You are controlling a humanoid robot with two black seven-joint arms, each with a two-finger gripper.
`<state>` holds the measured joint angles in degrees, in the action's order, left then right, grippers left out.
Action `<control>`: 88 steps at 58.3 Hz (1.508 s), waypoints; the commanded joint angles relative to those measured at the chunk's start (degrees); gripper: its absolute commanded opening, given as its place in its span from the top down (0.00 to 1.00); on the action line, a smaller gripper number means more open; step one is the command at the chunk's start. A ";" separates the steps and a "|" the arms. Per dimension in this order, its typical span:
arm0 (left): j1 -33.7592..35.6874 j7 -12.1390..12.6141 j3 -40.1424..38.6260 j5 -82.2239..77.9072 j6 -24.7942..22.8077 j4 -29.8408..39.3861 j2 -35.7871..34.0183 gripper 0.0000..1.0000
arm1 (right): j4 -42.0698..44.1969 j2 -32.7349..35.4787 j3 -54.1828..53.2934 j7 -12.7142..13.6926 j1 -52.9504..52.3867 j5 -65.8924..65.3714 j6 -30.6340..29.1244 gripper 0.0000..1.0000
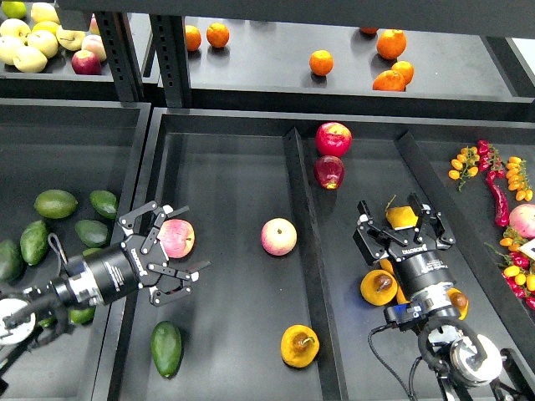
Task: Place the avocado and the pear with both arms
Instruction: 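Move the left gripper over the loose green avocado nearest the robot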
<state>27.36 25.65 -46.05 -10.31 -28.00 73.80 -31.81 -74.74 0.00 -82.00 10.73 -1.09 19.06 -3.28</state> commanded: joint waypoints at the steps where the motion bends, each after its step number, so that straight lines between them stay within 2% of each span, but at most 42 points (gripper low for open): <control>1: 8.75 1.15 8.77 -1.82 0.00 0.47 -4.93 0.00 | 0.21 0.00 -0.26 -0.01 -2.33 -0.08 2.83 0.01; 4: 11.40 1.51 11.59 -2.44 0.00 1.08 -6.07 0.00 | 0.39 0.00 -0.35 -0.01 -3.13 -0.08 3.71 0.01; 5: 15.67 2.35 16.29 -3.66 0.00 1.95 -8.16 0.00 | 0.73 0.00 -0.53 -0.01 -4.17 -0.08 5.02 0.01; 16: 27.83 2.35 31.01 -6.48 0.00 2.40 -9.15 0.00 | 1.53 0.00 -0.18 -0.01 -6.55 -0.34 6.27 0.01; 30: 36.80 2.35 44.90 -15.62 0.00 2.58 -7.92 0.00 | 2.41 0.00 0.09 0.08 -7.96 -0.43 6.35 0.01; 48: 39.35 2.35 51.06 -20.72 0.00 1.79 -0.72 0.00 | 4.34 0.00 0.17 0.17 -9.10 -0.34 6.27 0.01; 55: 39.88 2.35 53.16 -20.90 0.00 0.48 5.07 0.00 | 4.43 0.00 0.26 0.17 -9.37 -0.34 6.27 0.01; 68: 41.99 2.35 58.70 -20.28 0.00 -1.29 8.69 0.00 | 4.43 0.00 0.26 0.25 -9.28 -0.25 6.18 0.01; 88: 43.04 2.35 64.33 -19.23 0.00 -8.40 14.93 0.01 | 4.43 0.00 0.26 0.25 -9.19 -0.25 6.09 0.01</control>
<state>70.32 28.00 16.53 -30.13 -28.00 67.81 -18.96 -70.31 0.00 -81.73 10.99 -10.29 18.81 2.89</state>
